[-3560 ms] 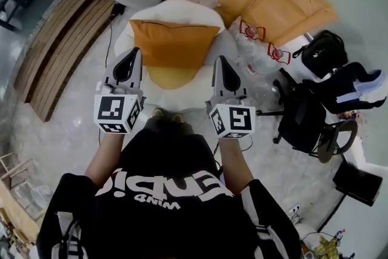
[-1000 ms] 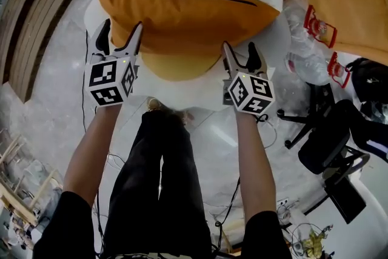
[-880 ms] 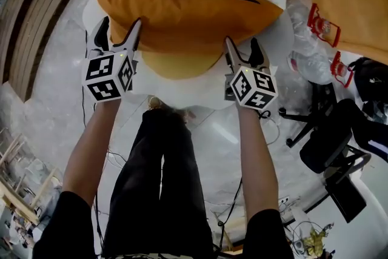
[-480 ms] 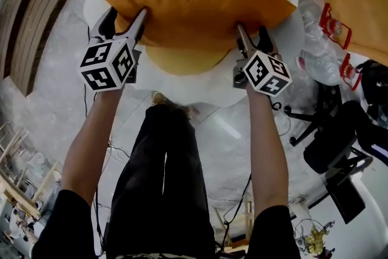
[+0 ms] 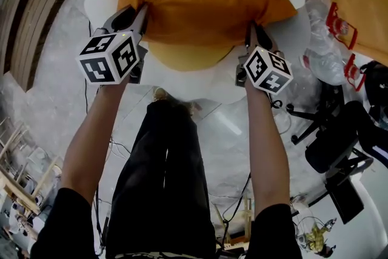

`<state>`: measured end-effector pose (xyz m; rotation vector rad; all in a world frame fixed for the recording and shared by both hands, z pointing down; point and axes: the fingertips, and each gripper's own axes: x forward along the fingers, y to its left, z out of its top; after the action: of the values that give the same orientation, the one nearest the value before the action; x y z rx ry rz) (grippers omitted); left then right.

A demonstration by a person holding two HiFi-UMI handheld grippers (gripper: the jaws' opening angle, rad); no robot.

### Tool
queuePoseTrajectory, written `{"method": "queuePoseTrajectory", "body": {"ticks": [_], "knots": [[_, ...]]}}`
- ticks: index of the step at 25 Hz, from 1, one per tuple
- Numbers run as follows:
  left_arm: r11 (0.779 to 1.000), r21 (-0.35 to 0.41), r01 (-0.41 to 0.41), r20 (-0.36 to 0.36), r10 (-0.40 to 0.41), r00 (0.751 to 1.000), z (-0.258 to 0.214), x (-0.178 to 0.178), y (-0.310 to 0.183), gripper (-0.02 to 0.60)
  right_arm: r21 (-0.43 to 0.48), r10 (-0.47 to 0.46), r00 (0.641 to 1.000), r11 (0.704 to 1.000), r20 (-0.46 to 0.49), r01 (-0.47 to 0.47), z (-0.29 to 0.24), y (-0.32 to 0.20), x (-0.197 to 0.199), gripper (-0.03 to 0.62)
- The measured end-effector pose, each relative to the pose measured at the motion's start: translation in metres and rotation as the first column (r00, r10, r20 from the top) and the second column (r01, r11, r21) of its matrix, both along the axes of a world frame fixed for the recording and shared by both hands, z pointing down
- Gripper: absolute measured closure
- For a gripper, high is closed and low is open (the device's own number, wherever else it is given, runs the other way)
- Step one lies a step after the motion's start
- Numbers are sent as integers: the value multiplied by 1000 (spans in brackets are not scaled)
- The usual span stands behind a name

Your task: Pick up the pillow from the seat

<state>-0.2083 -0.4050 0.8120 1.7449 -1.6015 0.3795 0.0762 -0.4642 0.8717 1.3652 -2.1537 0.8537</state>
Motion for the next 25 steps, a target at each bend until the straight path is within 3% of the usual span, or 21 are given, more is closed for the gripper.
{"method": "queuePoseTrajectory", "body": {"ticks": [4, 8, 14, 19, 25], "knots": [[1000, 0, -15, -18, 15, 1000, 2, 4, 7, 546, -25, -9, 999, 1000, 42, 10, 0, 6, -1, 571], [1000, 8, -24, -18, 24, 1000, -3, 2, 13, 547, -1, -15, 999, 1000, 34, 15, -5, 12, -1, 571], [994, 67, -87, -17, 89, 996, -34, 13, 23, 548, 54, 19, 992, 998, 128, -26, -31, 26, 11, 571], [981, 135, -139, 3, 139, 990, -97, 18, 25, 549, 95, 33, 993, 994, 111, -44, -92, 31, 17, 571], [969, 207, -135, 17, 134, 991, -214, 14, 35, 552, 206, 6, 993, 978, 119, -31, -222, 35, 17, 571]]}}
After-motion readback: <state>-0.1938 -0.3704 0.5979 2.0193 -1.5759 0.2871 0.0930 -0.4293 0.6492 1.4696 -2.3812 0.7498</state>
